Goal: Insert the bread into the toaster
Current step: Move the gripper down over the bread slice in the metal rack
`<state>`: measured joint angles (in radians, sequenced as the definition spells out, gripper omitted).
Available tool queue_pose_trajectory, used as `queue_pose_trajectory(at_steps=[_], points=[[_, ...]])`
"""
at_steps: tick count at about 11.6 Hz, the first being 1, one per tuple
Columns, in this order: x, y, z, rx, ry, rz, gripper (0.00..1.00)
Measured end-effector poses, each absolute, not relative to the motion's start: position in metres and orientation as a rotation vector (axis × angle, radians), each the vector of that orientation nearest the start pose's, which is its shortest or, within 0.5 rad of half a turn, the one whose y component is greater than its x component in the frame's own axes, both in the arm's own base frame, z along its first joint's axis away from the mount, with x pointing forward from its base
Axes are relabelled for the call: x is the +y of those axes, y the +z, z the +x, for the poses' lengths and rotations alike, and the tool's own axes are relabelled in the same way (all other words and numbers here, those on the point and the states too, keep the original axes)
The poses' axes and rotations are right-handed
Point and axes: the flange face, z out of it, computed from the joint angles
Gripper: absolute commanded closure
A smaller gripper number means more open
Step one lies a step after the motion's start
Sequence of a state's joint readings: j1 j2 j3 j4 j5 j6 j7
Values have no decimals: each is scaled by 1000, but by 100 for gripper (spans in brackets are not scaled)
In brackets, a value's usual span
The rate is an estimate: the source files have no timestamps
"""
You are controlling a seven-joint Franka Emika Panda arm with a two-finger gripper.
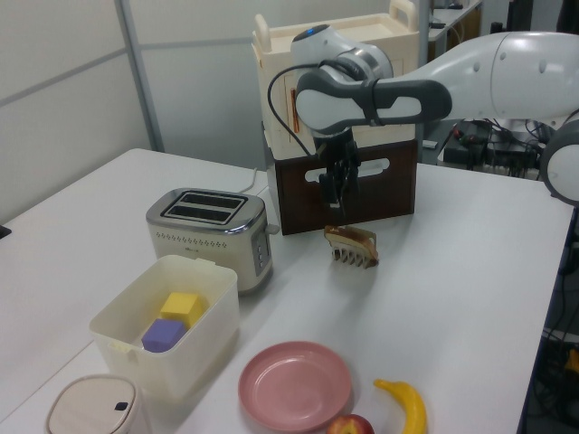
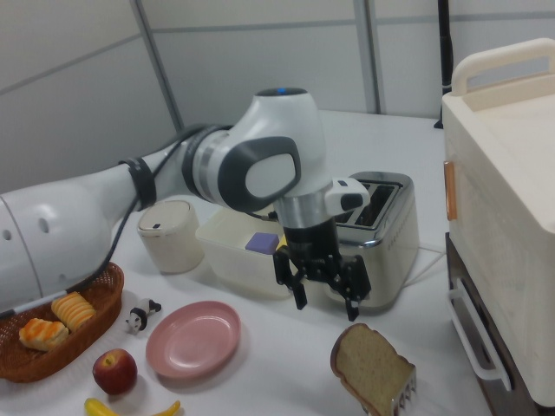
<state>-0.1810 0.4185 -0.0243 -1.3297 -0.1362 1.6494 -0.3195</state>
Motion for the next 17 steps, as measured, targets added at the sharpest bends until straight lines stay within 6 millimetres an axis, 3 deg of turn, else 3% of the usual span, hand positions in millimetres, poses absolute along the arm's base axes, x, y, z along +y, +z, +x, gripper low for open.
queue_pose_trajectory(at_steps=[3, 6, 7, 10, 11, 14, 16, 17], points=[[-152, 457, 668, -154, 222, -3278, 0], [-156, 441, 671, -164, 273, -3306, 9], [-156, 440, 671, -165, 276, -3307, 16], [-159, 431, 669, -182, 324, -3334, 59], [-159, 427, 669, -185, 336, -3334, 68], [-158, 425, 669, -188, 342, -3333, 81], [-158, 426, 669, -188, 339, -3334, 80], [-159, 427, 669, -188, 337, -3335, 45]])
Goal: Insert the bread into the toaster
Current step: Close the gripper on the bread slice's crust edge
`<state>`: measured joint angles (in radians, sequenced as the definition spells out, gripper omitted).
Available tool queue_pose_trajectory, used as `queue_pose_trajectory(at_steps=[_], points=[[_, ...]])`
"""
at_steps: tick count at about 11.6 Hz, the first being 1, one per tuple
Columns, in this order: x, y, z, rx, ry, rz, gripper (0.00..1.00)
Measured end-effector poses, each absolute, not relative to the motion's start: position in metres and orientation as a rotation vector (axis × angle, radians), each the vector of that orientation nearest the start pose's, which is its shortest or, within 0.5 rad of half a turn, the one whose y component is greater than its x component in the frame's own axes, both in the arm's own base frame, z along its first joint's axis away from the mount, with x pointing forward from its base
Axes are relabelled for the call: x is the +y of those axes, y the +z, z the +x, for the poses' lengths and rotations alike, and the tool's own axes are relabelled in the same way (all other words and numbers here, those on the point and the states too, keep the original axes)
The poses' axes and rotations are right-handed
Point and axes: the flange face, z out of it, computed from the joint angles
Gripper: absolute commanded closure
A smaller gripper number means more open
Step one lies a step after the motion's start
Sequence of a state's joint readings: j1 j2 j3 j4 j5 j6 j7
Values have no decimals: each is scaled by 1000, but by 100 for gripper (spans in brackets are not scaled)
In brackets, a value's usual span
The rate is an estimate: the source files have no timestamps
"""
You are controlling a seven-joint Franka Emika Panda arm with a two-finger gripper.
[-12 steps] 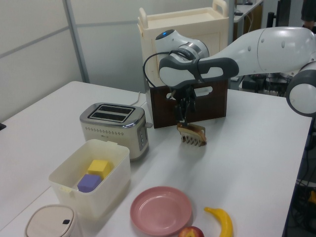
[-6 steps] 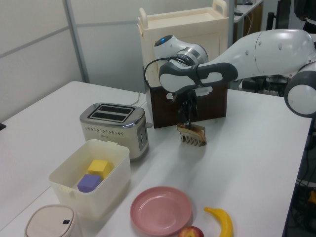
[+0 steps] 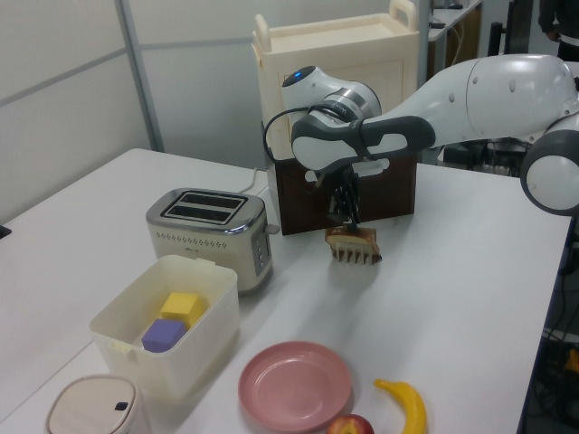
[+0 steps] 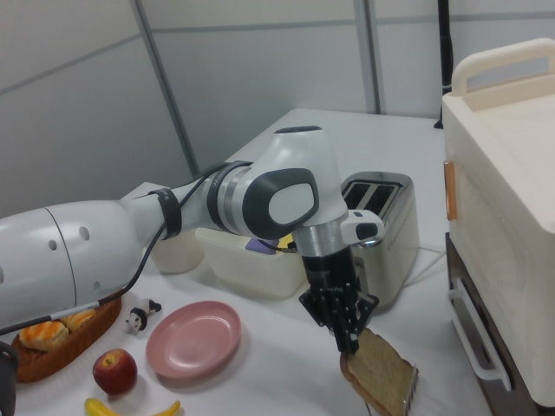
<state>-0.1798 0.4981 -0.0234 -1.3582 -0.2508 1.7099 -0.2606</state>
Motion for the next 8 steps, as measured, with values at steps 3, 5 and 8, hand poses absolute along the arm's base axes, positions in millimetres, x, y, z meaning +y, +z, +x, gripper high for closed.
queue_pose_trajectory(at_steps=[3, 5, 8], points=[[-159, 427, 669, -188, 336, -3336, 0], [-157, 427, 670, -192, 336, -3335, 0], [-151, 426, 671, -207, 337, -3332, 0]])
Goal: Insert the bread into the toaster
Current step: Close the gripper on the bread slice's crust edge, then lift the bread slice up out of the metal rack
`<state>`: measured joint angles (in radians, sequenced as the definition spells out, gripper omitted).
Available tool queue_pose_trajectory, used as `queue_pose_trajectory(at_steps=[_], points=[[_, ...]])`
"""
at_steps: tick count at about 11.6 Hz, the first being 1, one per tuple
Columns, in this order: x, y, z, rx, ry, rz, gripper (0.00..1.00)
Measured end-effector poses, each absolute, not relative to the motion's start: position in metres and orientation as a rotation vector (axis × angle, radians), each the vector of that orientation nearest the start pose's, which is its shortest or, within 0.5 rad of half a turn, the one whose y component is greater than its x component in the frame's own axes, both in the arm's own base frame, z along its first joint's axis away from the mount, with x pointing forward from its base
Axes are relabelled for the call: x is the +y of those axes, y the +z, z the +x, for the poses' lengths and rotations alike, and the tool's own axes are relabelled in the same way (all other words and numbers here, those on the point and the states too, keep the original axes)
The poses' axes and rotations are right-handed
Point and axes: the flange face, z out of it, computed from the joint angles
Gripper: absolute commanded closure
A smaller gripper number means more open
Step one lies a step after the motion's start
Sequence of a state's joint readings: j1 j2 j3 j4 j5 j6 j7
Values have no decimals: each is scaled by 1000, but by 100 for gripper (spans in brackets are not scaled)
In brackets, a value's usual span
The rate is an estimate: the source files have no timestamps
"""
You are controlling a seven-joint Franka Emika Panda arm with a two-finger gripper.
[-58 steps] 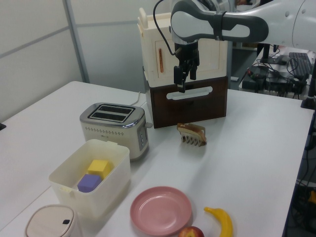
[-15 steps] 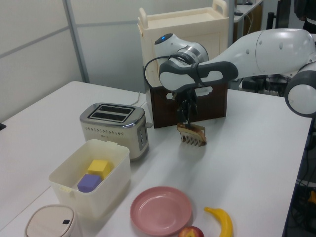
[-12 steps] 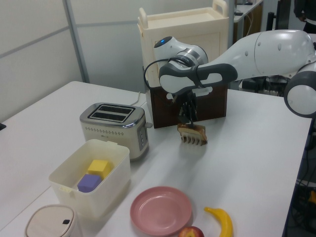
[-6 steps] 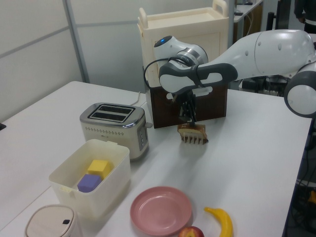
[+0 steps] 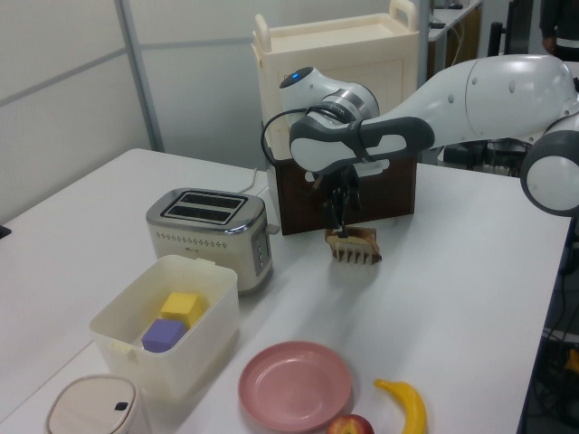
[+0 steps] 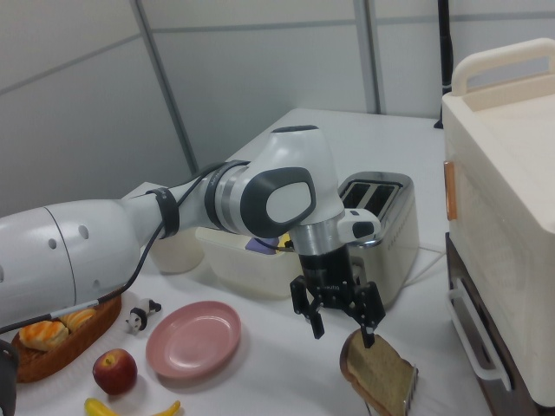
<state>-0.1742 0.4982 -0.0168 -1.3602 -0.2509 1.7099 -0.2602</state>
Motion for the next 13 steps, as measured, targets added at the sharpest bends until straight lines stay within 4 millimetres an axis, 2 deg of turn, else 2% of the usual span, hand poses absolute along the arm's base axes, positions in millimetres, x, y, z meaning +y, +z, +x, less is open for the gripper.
queue_pose_trajectory(at_steps=[1, 2, 3, 4, 5, 6, 7, 9, 13], points=[[-151, 424, 670, -209, 343, -3330, 0], [-151, 420, 670, -210, 354, -3327, 6], [-151, 415, 670, -213, 368, -3325, 16], [-152, 411, 670, -222, 381, -3337, 33], [-153, 408, 671, -230, 388, -3347, 59], [-153, 407, 671, -233, 393, -3350, 78], [-153, 404, 671, -234, 400, -3348, 89], [-154, 399, 672, -235, 411, -3345, 100], [-154, 407, 673, -237, 387, -3353, 100]])
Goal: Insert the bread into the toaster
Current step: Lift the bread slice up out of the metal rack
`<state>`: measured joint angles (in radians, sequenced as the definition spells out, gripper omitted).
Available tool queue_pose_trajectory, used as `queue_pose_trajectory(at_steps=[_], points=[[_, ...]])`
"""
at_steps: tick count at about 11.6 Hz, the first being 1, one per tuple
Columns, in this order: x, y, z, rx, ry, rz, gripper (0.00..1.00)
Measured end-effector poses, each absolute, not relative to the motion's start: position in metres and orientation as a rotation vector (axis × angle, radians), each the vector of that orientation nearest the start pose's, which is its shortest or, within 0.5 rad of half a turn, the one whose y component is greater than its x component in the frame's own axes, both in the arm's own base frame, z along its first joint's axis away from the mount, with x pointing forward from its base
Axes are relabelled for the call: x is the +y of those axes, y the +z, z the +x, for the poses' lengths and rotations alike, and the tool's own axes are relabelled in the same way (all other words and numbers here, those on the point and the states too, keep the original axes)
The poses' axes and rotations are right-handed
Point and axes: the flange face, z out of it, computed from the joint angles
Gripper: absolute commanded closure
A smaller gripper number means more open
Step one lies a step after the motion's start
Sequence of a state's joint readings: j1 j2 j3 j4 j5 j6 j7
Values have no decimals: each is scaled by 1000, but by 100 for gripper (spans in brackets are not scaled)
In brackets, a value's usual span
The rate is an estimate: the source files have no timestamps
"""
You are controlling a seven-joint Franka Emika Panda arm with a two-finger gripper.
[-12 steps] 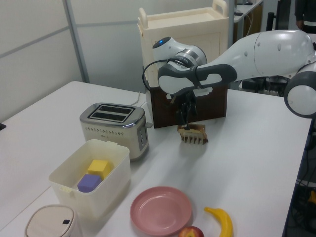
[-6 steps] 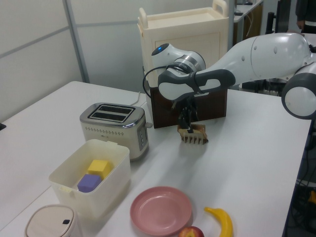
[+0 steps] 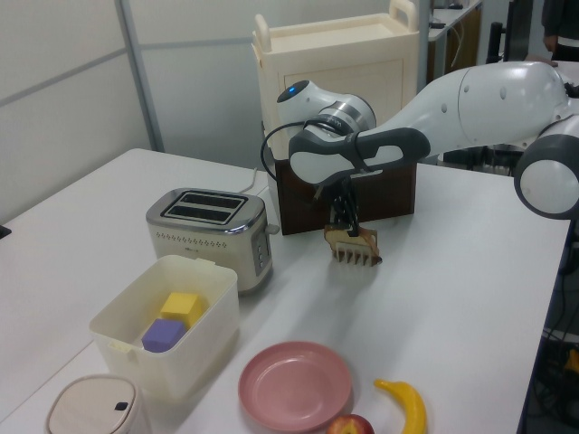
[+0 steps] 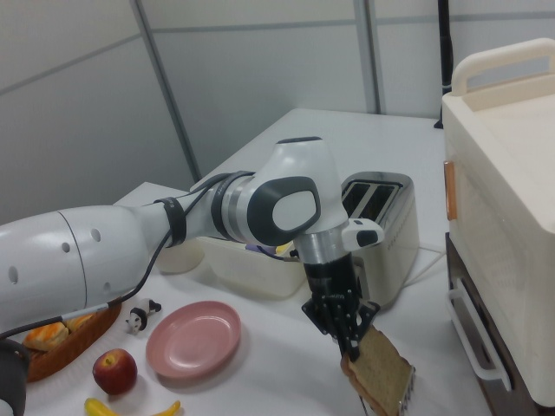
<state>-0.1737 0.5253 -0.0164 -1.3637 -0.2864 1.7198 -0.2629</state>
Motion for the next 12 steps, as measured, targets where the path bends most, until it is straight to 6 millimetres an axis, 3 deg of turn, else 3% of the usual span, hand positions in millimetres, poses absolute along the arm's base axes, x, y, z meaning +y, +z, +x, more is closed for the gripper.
queue_pose_trajectory(at_steps=[2, 12], points=[[-155, 420, 673, -232, 353, -3362, 100], [-154, 525, 670, -153, 30, -3418, 100]])
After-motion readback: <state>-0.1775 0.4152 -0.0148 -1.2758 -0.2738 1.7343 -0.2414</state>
